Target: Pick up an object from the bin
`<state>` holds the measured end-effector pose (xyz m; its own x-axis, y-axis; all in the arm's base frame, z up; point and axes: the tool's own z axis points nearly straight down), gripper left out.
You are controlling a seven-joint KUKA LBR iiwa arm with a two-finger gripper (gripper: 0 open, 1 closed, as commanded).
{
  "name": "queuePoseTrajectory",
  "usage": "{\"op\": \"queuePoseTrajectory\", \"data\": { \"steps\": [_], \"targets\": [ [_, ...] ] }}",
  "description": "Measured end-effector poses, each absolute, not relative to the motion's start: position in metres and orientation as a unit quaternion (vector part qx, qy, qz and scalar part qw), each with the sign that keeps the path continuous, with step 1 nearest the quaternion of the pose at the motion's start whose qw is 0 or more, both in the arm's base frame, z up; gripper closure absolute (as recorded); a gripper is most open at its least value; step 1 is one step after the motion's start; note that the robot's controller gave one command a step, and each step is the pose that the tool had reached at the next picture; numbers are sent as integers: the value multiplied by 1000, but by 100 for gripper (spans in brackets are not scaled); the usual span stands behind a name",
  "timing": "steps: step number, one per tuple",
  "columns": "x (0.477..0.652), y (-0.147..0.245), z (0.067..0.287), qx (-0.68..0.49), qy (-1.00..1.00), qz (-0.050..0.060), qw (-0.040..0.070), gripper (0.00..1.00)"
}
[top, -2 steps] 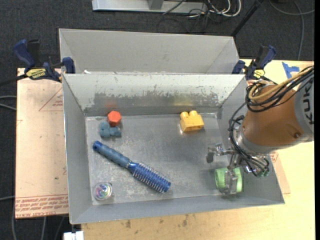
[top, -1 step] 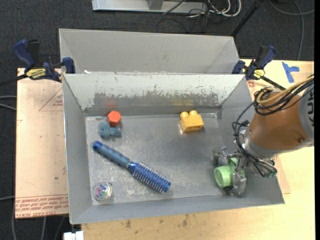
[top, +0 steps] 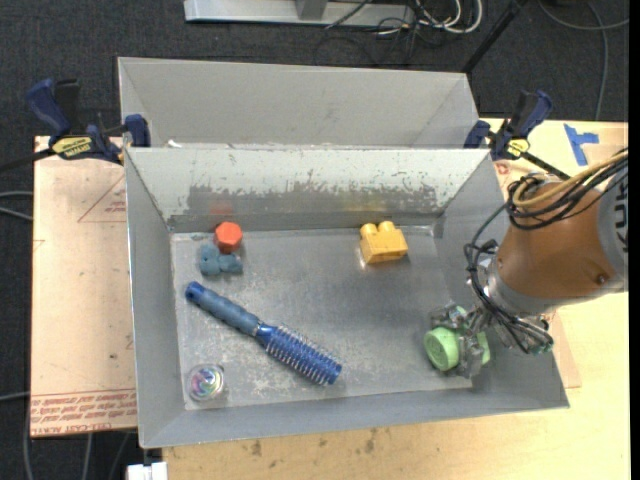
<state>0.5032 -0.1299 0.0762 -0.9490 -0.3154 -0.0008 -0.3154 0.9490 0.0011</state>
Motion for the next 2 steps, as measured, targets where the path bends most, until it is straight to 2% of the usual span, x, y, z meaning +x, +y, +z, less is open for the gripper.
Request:
{"op": "queuePoseTrajectory", "data": {
  "steps": [1,2],
  "targets": [
    [496,-128,219,-159,987,-2,5,100],
    [497,-114,299,-156,988,-2,6,100]
  ]
}}
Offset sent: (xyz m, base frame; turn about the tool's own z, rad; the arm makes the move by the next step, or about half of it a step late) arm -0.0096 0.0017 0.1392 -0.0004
